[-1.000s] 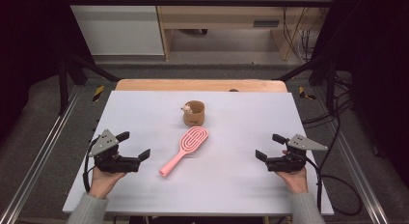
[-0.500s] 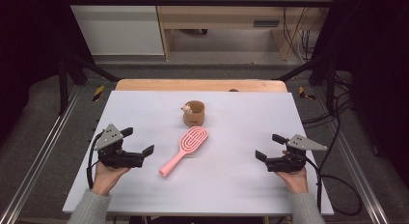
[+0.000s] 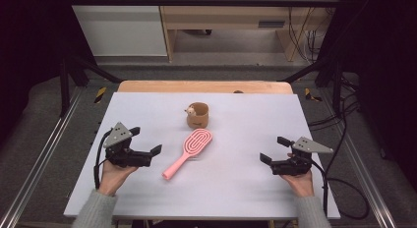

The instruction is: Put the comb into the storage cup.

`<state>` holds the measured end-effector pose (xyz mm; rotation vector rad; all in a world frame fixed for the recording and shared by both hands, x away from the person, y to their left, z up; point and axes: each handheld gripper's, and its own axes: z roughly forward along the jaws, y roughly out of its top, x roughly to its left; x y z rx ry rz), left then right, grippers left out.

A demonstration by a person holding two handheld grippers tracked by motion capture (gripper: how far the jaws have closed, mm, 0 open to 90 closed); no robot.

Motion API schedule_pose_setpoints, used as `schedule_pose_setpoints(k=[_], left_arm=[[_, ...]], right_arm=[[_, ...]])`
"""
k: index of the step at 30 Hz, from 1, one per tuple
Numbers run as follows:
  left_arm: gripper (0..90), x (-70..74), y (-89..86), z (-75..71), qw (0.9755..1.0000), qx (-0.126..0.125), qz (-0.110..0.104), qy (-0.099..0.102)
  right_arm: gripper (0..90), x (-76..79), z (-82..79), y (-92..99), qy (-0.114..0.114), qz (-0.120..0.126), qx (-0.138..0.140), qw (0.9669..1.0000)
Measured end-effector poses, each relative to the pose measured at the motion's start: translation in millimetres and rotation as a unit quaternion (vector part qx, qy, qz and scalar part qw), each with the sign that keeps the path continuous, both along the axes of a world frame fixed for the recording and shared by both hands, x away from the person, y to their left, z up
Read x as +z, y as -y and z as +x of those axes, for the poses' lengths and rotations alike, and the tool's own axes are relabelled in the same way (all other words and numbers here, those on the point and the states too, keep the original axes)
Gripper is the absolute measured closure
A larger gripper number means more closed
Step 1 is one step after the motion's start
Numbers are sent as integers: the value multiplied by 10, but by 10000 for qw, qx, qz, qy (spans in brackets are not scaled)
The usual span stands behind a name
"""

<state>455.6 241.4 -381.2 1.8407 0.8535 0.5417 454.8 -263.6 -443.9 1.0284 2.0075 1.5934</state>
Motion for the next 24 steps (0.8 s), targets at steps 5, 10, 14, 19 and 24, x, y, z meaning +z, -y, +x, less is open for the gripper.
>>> schedule_pose_setpoints(k=[5,10,14,19,24], left_arm=[[0,-5,55,35,10000,-12,82,-45],[0,-21,124,71,9998,-31,178,-97],[0,-39,162,98,9997,-38,211,-139],[0,-56,217,125,9995,-58,259,-180],[0,-69,268,154,9992,-89,317,-242]], right_arm=[[7,-4,3,-4,2,-6,2,10000],[7,-1,0,0,1,-1,-4,10000],[7,0,-1,0,13,-4,-13,10000],[7,0,0,2,27,-3,-22,10000],[7,-4,2,-4,17,-7,-15,10000]])
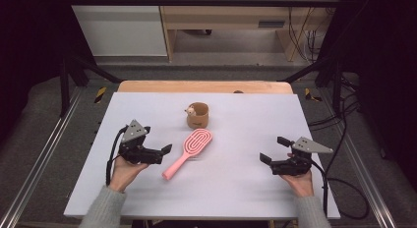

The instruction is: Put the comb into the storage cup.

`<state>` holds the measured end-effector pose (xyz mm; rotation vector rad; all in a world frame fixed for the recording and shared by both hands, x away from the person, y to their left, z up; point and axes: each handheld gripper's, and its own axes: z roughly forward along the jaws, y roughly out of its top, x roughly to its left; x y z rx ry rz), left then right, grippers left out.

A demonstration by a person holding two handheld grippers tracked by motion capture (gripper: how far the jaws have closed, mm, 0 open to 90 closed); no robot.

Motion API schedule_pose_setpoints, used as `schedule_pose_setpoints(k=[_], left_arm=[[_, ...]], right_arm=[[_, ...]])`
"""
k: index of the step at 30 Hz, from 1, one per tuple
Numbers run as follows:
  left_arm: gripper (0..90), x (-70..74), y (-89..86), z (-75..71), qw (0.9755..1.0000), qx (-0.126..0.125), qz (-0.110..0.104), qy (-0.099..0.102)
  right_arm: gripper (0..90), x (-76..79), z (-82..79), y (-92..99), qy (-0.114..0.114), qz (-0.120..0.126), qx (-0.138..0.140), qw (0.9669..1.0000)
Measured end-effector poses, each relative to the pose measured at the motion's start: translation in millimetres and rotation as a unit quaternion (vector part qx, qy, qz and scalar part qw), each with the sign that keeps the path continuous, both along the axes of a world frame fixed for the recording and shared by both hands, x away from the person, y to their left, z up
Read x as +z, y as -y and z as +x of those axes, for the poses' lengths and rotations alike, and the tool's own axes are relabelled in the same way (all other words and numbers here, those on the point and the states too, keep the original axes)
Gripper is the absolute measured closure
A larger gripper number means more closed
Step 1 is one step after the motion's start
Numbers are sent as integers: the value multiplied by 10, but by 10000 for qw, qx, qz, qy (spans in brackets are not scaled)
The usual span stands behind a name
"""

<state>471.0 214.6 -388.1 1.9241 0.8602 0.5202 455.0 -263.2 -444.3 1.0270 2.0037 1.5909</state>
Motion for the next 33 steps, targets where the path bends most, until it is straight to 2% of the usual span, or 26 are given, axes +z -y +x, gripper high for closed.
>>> schedule_pose_setpoints(k=[19,33], left_arm=[[0,-90,188,91,9996,-79,201,-178],[0,-205,357,141,9976,-80,543,-426]], right_arm=[[7,-13,8,-11,-52,-44,14,10000],[7,-16,10,-14,-56,-53,26,10000]])
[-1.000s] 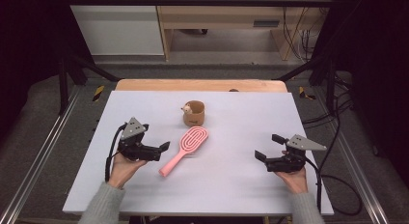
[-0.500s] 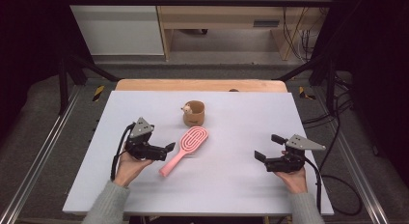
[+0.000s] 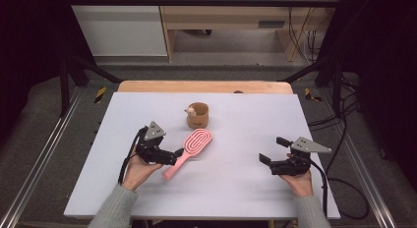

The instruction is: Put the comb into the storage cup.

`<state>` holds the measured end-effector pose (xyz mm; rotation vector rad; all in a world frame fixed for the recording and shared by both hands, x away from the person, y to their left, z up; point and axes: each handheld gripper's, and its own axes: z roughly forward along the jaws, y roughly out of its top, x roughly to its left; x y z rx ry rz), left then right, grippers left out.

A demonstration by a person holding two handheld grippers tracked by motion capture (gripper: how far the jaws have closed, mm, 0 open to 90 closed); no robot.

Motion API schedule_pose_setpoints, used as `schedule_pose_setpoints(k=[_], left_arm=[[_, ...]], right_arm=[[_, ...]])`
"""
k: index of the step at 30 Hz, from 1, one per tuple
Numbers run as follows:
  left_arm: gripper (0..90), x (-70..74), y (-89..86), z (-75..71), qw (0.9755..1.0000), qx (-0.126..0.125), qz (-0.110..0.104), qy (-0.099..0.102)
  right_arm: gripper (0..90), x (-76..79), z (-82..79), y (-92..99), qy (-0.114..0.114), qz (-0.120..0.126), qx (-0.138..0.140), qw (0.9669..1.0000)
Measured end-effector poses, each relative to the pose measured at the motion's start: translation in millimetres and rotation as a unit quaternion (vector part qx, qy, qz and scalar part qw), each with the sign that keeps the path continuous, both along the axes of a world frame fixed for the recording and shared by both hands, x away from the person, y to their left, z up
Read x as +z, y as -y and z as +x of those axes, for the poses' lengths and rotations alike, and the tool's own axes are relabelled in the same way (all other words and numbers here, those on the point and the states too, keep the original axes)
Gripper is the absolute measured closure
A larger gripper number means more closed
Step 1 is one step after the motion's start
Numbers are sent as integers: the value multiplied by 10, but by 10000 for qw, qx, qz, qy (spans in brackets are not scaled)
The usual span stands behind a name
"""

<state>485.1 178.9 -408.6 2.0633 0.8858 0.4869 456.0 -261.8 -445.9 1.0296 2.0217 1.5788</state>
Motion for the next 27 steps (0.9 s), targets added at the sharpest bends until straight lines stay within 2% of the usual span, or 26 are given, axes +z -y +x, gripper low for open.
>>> schedule_pose_setpoints(k=[20,27], left_arm=[[0,-158,163,32,9992,-29,190,-342],[0,-222,207,42,9984,-32,317,-458]], right_arm=[[7,-3,1,-5,-10,2,10,10000],[7,-9,6,-8,-22,-15,14,10000]])
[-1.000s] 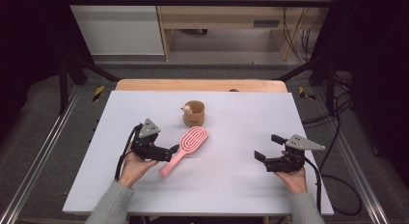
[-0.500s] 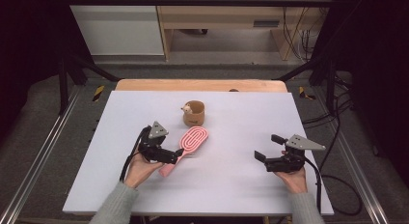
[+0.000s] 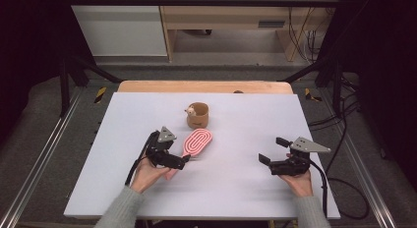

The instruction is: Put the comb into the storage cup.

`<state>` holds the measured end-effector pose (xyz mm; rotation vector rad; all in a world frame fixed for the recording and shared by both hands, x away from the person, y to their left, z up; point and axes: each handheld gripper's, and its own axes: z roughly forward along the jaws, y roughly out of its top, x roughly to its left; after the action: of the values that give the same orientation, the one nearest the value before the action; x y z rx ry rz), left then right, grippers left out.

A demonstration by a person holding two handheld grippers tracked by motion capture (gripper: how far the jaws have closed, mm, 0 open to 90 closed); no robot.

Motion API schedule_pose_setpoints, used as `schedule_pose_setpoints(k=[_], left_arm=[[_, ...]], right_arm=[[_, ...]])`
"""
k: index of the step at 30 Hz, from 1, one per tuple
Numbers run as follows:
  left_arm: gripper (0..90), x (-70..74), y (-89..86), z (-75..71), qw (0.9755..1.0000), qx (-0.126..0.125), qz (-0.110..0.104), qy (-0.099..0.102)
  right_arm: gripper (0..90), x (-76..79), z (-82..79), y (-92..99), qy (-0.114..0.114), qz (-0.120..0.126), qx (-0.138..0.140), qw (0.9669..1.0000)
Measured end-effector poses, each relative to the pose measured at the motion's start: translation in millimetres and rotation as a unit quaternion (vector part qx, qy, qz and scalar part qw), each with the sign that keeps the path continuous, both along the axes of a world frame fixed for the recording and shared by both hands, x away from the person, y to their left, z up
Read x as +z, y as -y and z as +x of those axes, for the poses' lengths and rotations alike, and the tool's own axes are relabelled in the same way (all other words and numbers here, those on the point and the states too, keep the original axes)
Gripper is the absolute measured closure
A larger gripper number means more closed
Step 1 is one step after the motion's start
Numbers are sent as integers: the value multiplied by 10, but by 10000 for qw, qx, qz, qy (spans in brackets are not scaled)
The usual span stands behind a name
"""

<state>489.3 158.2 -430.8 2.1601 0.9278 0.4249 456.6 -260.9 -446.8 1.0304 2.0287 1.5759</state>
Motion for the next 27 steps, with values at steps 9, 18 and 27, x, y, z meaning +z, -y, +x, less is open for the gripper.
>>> schedule_pose_setpoints(k=[9,18,27], left_arm=[[8,-74,53,18,9996,-43,206,-166],[60,-167,120,34,9980,-68,475,-419],[159,-187,138,61,9963,-44,574,-630]], right_arm=[[7,-1,0,-4,-6,1,19,10000],[7,1,-1,-1,-6,5,7,10000],[7,3,-2,2,-2,10,4,10000]])
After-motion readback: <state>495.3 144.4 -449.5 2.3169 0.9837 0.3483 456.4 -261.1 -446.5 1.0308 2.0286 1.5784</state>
